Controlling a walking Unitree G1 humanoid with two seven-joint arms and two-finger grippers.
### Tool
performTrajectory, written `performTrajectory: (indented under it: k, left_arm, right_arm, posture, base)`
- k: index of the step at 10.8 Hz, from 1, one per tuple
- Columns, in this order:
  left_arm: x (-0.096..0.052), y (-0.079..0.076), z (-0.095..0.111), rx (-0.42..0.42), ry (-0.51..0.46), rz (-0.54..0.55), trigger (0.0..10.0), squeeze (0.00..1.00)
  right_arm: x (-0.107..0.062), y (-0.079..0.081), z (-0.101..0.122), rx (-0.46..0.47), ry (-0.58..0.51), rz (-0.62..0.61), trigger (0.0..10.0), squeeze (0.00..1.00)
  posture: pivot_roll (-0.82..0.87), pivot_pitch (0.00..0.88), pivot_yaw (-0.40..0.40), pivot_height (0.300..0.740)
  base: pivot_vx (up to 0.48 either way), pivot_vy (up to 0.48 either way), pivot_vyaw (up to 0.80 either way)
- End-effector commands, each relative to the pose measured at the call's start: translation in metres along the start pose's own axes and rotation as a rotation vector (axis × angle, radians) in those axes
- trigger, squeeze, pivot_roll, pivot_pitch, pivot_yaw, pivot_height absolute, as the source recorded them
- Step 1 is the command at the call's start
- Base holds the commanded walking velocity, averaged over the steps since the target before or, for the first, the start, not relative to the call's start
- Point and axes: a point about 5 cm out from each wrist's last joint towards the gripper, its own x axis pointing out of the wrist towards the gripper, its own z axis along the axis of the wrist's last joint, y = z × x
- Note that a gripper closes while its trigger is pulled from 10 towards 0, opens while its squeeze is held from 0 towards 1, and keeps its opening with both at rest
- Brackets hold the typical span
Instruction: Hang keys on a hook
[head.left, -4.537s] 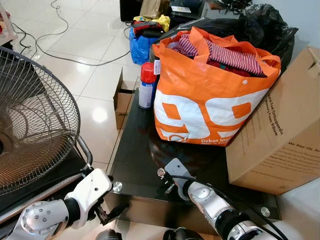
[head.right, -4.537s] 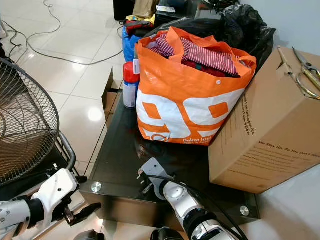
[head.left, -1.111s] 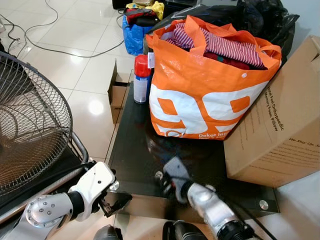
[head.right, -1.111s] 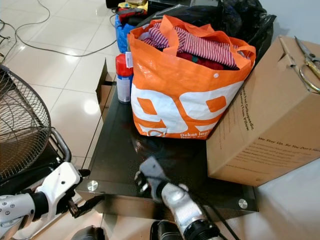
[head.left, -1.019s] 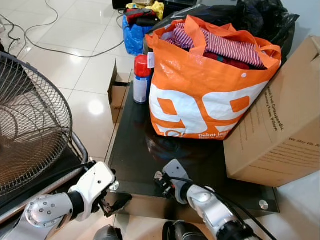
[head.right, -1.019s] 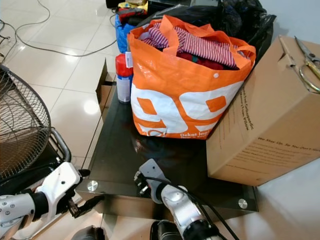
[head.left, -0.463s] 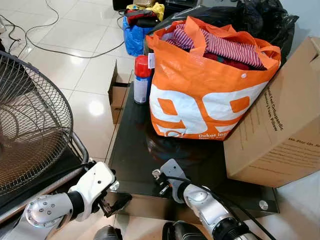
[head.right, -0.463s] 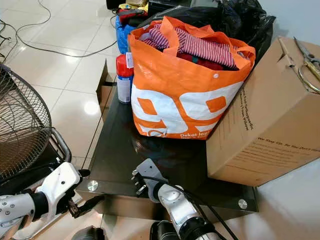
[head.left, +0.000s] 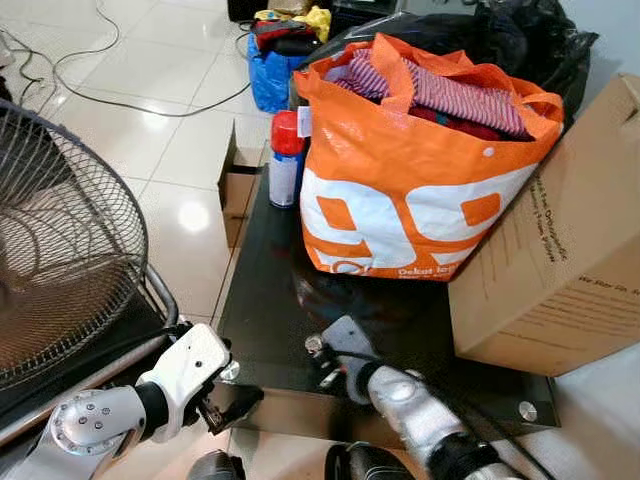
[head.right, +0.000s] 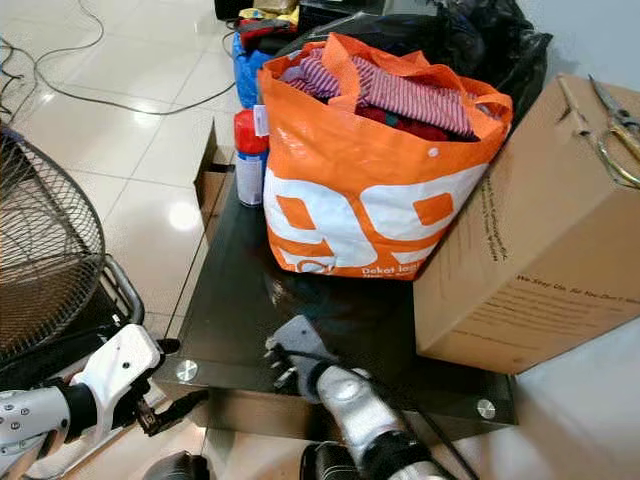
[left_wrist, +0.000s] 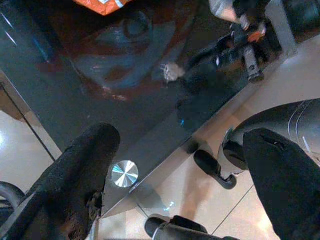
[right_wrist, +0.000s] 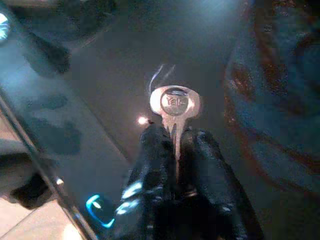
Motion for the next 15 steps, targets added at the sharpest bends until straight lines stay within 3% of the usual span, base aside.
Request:
performTrajectory:
  k: [1,5,7,8,10,11,12,13,14,15]
  left_arm:
    - [0.003,-0.003,-0.001,-0.007,0.0,-0.015,10.0,0.0]
    - [0.006,-0.002,-0.003,-0.014,-0.003,-0.005,10.0,0.0]
    - [0.011,0.003,-0.002,-0.01,-0.024,0.021,10.0,0.01]
    - [0.017,0.008,0.006,-0.029,-0.079,0.058,10.0,0.01]
    - [0.028,0.018,0.033,-0.096,-0.261,0.165,10.0,0.01]
    - [0.032,0.023,0.04,-0.109,-0.308,0.207,10.0,0.01]
    - [0.04,0.028,0.037,-0.084,-0.282,0.229,10.0,0.0]
    - [0.042,0.028,0.035,-0.071,-0.266,0.223,10.0,0.0]
    - [0.043,0.032,0.031,-0.045,-0.236,0.224,10.0,0.0]
    - [0.042,0.033,0.028,-0.038,-0.221,0.234,10.0,0.0]
  right_arm:
    - [-0.008,-0.016,-0.004,0.031,-0.005,-0.044,0.0,0.0]
    - [-0.035,-0.04,0.022,0.033,-0.147,-0.072,0.0,0.0]
    - [-0.052,-0.049,0.032,0.194,-0.223,-0.113,0.0,0.0]
    - [-0.07,-0.055,0.034,0.188,-0.253,-0.154,0.0,0.0]
    - [-0.106,-0.063,0.047,0.335,-0.404,-0.243,0.0,0.0]
    - [-0.113,-0.066,0.052,0.348,-0.432,-0.274,0.0,0.0]
    - [-0.108,-0.068,0.049,0.274,-0.361,-0.312,9.1,0.0]
    - [-0.104,-0.072,0.046,0.244,-0.316,-0.347,10.0,0.0]
    - [-0.097,-0.073,0.04,0.144,-0.243,-0.326,10.0,1.0]
    - [-0.085,-0.066,0.034,0.109,-0.207,-0.267,10.0,1.0]
  posture:
    - [-0.02,0.153,-0.116,0.732]
    - [-0.03,0.131,-0.12,0.732]
    - [-0.04,0.078,-0.12,0.732]
    - [-0.05,0.023,-0.113,0.732]
    - [-0.06,0.0,-0.092,0.732]
    - [-0.07,0.0,-0.079,0.732]
    - [-0.07,0.0,-0.072,0.732]
    - [-0.07,0.0,-0.071,0.732]
    - [-0.06,0.0,-0.072,0.732]
    - [-0.06,0.0,-0.07,0.732]
  base:
    - [0.0,0.0,0.0]
    - [0.0,0.0,0.0]
    - [0.0,0.0,0.0]
    - [0.0,0.0,0.0]
    - [0.0,0.0,0.0]
    - [0.0,0.0,0.0]
    - [0.0,0.0,0.0]
    - [0.0,0.0,0.0]
    - [0.0,0.0,0.0]
    - [0.0,0.0,0.0]
